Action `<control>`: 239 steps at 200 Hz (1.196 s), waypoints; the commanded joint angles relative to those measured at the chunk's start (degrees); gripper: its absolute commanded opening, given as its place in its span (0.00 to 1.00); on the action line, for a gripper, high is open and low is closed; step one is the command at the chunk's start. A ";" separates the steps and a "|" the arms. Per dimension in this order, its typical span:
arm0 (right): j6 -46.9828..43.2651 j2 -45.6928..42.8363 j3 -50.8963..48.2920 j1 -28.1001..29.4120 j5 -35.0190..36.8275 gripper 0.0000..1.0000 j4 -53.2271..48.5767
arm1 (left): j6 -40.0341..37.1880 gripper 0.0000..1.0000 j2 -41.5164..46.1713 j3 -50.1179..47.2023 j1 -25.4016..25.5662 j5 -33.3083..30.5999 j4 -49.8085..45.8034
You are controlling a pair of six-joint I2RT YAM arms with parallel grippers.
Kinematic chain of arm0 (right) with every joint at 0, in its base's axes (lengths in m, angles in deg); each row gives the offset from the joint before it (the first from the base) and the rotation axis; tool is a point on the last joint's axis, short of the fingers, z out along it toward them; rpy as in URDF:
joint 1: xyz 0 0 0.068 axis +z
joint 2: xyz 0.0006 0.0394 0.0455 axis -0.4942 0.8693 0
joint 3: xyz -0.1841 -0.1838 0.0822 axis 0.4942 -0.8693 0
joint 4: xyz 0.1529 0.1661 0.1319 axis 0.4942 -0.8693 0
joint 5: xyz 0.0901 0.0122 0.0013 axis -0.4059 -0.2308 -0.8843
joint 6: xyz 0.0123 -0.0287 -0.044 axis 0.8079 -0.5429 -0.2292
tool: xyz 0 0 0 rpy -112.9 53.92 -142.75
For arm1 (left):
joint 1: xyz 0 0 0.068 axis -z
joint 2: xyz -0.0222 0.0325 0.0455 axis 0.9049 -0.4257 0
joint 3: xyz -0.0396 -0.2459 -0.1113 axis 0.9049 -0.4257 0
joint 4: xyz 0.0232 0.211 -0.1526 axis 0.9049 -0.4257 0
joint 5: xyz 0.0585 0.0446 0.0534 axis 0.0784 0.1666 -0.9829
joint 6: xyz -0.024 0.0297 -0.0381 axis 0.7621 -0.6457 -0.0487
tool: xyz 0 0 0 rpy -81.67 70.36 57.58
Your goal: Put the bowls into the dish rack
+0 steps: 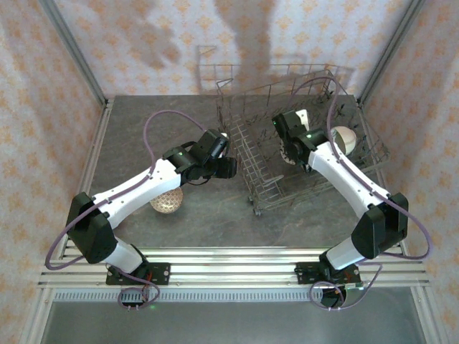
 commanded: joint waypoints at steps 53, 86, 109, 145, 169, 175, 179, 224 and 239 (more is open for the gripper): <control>-1.44 -1.12 -1.92 5.17 16.86 0.00 4.41 | 0.51 0.57 1.29 0.89 0.25 -0.83 -0.08; -1.79 -0.50 -2.34 6.20 17.82 0.00 5.05 | 0.44 0.57 1.38 0.63 0.20 -0.87 -0.01; -1.66 0.83 -3.23 7.03 19.63 0.00 5.00 | 0.50 0.57 1.77 0.12 0.24 -1.02 0.11; -0.44 2.01 -4.84 7.51 21.84 0.00 5.65 | 0.61 0.57 2.49 -0.74 0.25 -1.32 0.22; 0.58 2.78 -5.46 8.18 23.18 0.00 5.75 | 0.73 0.57 2.61 -0.87 0.24 -1.32 0.32; 0.58 3.00 -5.67 8.53 23.88 0.00 6.08 | 0.74 0.57 2.61 -0.87 0.24 -1.27 0.26; 0.50 3.11 -5.80 8.78 24.18 0.00 6.23 | 0.72 0.57 2.61 -0.87 0.20 -1.32 0.31; 2.47 5.77 -5.69 11.63 27.97 0.00 5.24 | 0.96 0.57 3.00 -1.39 0.24 -1.23 0.49; 5.23 7.05 -4.68 11.95 29.18 0.00 2.76 | 1.06 0.57 3.18 -1.65 0.24 -1.23 0.58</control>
